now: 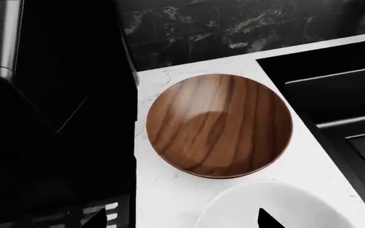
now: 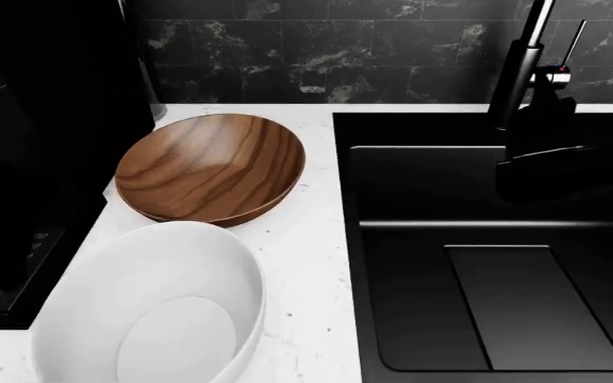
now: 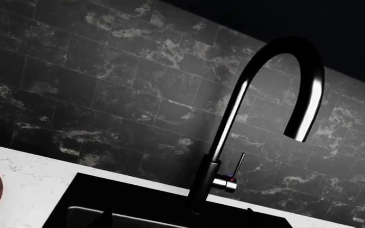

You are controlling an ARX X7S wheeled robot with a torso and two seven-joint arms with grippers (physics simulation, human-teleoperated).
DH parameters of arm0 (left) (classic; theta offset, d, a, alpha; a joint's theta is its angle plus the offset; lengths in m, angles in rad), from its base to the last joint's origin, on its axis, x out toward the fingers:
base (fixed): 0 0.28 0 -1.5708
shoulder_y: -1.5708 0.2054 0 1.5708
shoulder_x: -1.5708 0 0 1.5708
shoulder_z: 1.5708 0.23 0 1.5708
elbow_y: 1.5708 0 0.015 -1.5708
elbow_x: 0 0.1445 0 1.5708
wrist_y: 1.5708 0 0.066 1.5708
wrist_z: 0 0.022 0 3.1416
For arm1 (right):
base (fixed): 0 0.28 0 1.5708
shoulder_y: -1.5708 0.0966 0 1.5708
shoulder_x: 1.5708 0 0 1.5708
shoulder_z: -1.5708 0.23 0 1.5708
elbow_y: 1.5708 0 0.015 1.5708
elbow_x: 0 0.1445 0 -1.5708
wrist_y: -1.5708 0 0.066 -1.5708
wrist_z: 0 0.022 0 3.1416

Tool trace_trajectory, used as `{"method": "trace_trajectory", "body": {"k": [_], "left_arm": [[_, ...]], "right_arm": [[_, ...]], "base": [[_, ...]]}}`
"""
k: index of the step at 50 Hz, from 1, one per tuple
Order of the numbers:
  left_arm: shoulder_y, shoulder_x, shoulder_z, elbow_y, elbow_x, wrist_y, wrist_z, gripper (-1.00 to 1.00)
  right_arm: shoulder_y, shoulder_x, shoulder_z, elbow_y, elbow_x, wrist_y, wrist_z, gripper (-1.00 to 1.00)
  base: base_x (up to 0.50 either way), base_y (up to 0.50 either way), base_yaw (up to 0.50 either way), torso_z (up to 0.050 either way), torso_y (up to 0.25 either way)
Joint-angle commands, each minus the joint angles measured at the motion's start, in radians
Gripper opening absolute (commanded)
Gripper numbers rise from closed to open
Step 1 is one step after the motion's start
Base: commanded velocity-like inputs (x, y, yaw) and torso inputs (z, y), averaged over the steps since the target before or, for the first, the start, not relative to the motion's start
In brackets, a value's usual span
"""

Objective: Stack the bowls in the sink.

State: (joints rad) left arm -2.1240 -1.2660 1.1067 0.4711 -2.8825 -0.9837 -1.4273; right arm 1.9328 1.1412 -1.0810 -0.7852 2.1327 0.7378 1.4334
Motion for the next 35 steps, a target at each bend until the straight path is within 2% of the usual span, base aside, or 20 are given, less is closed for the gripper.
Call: {"method": "trace_trajectory", "body": {"k": [1, 13, 17, 35], "left_arm": [[0.041, -0.035, 0.055, 0.014, -0.063, -0.023, -0.024, 1.0], [0.082, -0.01, 0.072, 0.028, -0.049, -0.026, 0.043, 1.0], [0.092, -0.01, 0.099, 0.021, -0.043, -0.013, 0.004, 1.0], [0.202, -0.067, 0.171, 0.069, 0.008, 0.085, 0.041, 1.0]], "right_arm": [[-0.023, 0.001, -0.005, -0.004, -0.022, -0.016, -0.004, 1.0], [-0.049, 0.004, -0.01, -0.005, -0.048, -0.031, -0.015, 1.0], [-0.05, 0.004, -0.01, -0.006, -0.048, -0.03, -0.015, 1.0], [-0.089, 0.007, -0.02, -0.012, -0.087, -0.044, -0.03, 1.0]], "base": [[0.0, 0.0, 0.0, 0.0, 0.0], [0.0, 0.0, 0.0, 0.0, 0.0], [0.0, 0.0, 0.0, 0.0, 0.0], [0.0, 0.0, 0.0, 0.0, 0.0]]}}
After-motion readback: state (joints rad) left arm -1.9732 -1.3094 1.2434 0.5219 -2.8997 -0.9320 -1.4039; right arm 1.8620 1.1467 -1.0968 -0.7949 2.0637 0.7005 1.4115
